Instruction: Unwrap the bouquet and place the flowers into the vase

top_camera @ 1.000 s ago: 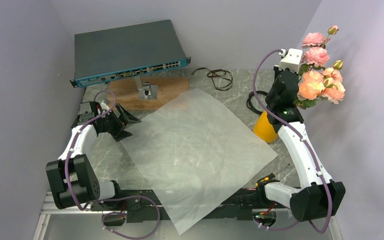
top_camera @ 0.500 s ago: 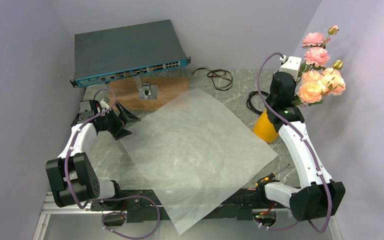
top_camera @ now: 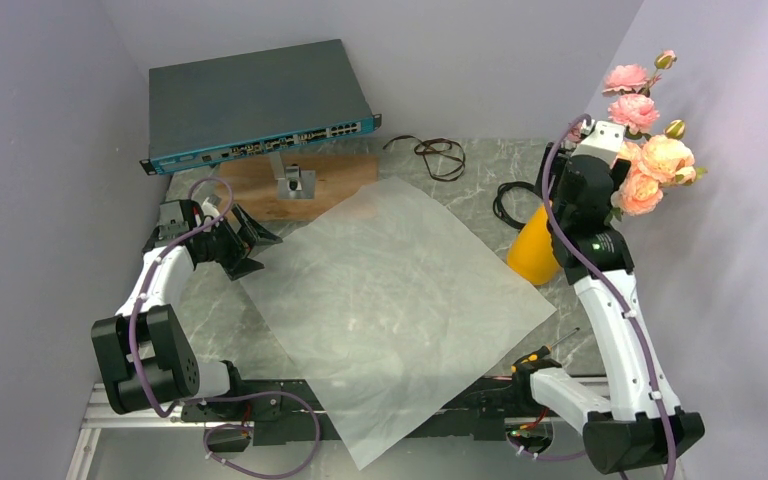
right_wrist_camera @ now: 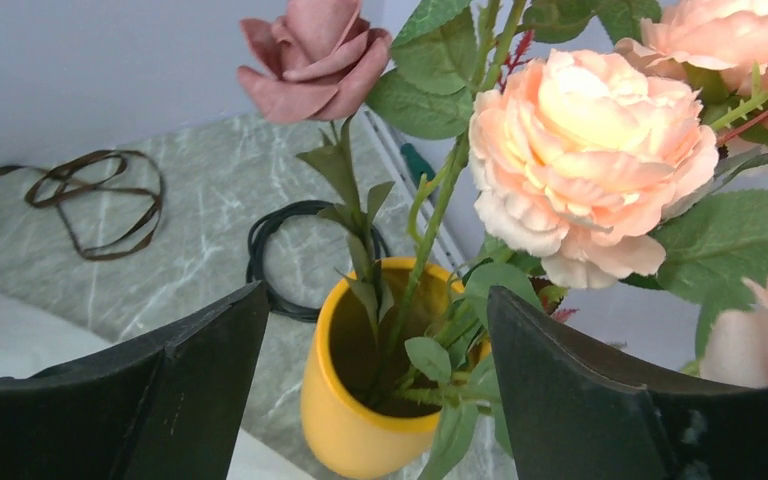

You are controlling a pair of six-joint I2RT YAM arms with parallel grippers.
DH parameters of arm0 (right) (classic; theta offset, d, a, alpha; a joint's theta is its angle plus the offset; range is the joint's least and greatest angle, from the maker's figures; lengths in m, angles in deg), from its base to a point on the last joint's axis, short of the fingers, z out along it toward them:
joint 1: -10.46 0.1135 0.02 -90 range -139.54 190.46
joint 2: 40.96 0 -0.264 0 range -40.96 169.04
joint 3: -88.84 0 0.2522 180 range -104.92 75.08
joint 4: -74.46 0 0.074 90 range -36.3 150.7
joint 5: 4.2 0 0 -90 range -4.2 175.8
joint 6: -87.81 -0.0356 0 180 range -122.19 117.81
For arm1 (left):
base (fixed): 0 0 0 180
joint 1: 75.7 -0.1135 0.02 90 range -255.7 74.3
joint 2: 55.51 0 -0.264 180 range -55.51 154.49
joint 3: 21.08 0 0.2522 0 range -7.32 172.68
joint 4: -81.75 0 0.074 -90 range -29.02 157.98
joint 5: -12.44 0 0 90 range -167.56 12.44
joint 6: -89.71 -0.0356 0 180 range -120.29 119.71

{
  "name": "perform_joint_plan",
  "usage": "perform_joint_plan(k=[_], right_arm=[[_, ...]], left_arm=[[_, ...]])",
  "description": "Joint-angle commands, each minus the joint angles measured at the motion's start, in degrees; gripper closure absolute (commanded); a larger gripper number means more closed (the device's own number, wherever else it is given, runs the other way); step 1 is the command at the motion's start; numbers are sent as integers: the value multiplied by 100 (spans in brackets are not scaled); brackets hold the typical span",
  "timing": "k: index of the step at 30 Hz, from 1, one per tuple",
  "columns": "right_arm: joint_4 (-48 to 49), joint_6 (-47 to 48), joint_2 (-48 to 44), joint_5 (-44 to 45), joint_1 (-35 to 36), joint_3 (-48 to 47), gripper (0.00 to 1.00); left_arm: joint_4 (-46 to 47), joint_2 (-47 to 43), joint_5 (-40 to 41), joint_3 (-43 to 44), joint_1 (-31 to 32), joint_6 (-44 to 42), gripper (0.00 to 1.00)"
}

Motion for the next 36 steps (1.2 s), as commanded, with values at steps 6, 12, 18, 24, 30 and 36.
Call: perform_joint_plan(k=[6, 12, 18, 24, 30, 36], right_arm=[[-443, -46, -561, -1830, -19, -97, 15], [-660, 305, -770, -3284, -19, 53, 9], [-677, 521, -841, -4247, -19, 232, 1], [-787, 774, -756, -4962, -10, 367, 0], [-923, 1057, -735, -5396, 99, 570, 0], [-1107, 1371, -816, -5355, 599, 906, 0]], left_arm=[[-223, -269, -92, 204, 35, -294, 1], [-671, -343, -63, 394, 44, -723, 1], [-1388, -329, 42, 860, 54, -1589, 0], [-1837, -478, -2, 1173, 84, -2074, 1], [-2563, -644, -25, 1650, 302, -3024, 0], [-3419, -636, 522, 2229, 746, -4240, 1]])
